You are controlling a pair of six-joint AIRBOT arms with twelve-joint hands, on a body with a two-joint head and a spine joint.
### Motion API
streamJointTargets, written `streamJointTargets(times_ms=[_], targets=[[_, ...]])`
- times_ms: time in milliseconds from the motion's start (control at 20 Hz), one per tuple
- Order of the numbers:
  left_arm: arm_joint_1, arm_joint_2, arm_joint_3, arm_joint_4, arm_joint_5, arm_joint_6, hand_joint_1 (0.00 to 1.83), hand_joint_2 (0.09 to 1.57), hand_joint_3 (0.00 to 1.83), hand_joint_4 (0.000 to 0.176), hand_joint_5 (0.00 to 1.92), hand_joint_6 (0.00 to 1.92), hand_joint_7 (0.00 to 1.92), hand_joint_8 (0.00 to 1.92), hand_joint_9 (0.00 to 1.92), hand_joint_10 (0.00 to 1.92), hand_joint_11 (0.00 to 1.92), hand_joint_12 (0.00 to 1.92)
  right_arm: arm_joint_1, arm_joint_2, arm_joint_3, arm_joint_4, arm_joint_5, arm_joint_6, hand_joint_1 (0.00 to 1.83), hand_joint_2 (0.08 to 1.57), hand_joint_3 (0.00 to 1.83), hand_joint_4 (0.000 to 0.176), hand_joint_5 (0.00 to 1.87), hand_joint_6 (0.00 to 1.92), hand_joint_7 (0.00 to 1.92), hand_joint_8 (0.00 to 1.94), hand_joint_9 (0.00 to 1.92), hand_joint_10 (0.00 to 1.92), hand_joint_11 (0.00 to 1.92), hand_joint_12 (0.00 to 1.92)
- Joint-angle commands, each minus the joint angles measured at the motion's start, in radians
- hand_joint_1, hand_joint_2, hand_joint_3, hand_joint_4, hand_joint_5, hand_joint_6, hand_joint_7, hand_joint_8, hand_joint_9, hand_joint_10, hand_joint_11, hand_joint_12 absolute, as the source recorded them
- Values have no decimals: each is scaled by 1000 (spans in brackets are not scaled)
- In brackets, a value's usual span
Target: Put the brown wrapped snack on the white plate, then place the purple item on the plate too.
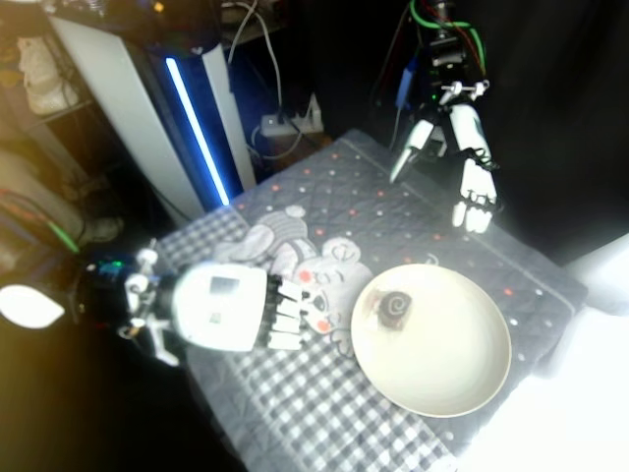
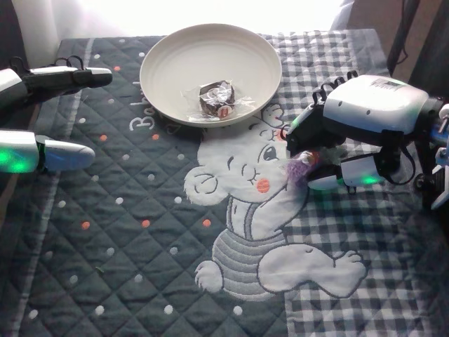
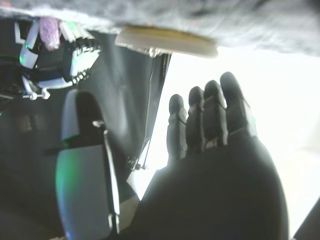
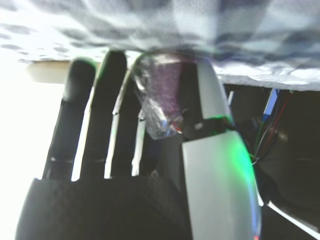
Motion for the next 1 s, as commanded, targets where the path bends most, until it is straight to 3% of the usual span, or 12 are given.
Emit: streamJointTargets(times_ms=[0,100,200,250,300,400,500,600,650,700,800,950], targets=[[-1,-4,-3,-22,-120,-6,864,935,0,58,370,5,267,9,192,13,0,338,11,0,5,45,112,10,1245,1089,1,0,994,847,1084,990,962,1107,760,1632],[12,-4,-4,-29,-123,-6,805,925,0,71,362,1,276,3,213,7,0,434,11,22,5,47,143,32,1244,1094,2,0,1016,811,1042,1085,895,1321,701,1799],[13,-3,-4,-31,-122,-6,794,921,0,59,358,8,286,5,226,8,0,518,11,62,14,71,181,58,1250,1063,0,0,1006,928,1197,678,1001,855,733,1395],[13,-3,-3,-31,-119,-5,823,919,0,43,368,10,289,5,234,10,0,522,12,79,21,88,190,58,1246,1073,2,0,977,1000,1175,681,1024,767,747,1388],[13,-5,-2,-31,-115,-4,793,912,0,42,379,2,303,1,262,6,0,639,13,87,31,101,197,58,1257,1068,0,0,1037,795,1137,858,1021,903,780,1484],[11,-4,-2,-31,-113,2,838,911,0,36,387,1,289,0,246,1,0,626,154,96,68,48,138,55,1281,1055,0,0,1127,560,1125,974,1001,1272,783,1709],[31,4,-10,-45,-134,0,846,920,1,36,384,0,281,2,234,0,0,546,275,77,85,-10,83,29,1253,1068,2,0,1044,793,1124,871,958,1020,735,1507],[26,0,-6,-43,-128,1,808,917,1,10,393,1,296,2,249,3,0,618,329,49,100,-20,68,-12,1247,1068,0,0,1071,735,1113,888,978,797,684,1411],[20,-6,-1,-39,-121,1,799,909,0,14,400,2,306,3,266,6,0,645,350,12,129,-19,66,-16,1272,1060,0,0,1152,513,1093,1011,994,960,743,1488],[17,-8,2,-37,-118,1,834,913,0,3,396,0,294,1,259,2,0,623,365,-18,151,-18,59,-16,1281,1061,1,0,1195,386,1075,1083,995,1118,778,1552],[11,-9,4,-30,-124,1,849,919,1,9,392,1,289,2,261,4,0,647,406,-129,227,-11,10,-16,1279,1029,0,0,1189,481,1197,809,1060,932,816,1424],[-3,-21,14,-19,-122,-1,839,913,0,0,403,3,297,3,274,6,2,634,410,-198,282,-2,-44,-16,1268,1022,0,0,1204,514,1209,727,1109,708,819,1279]])
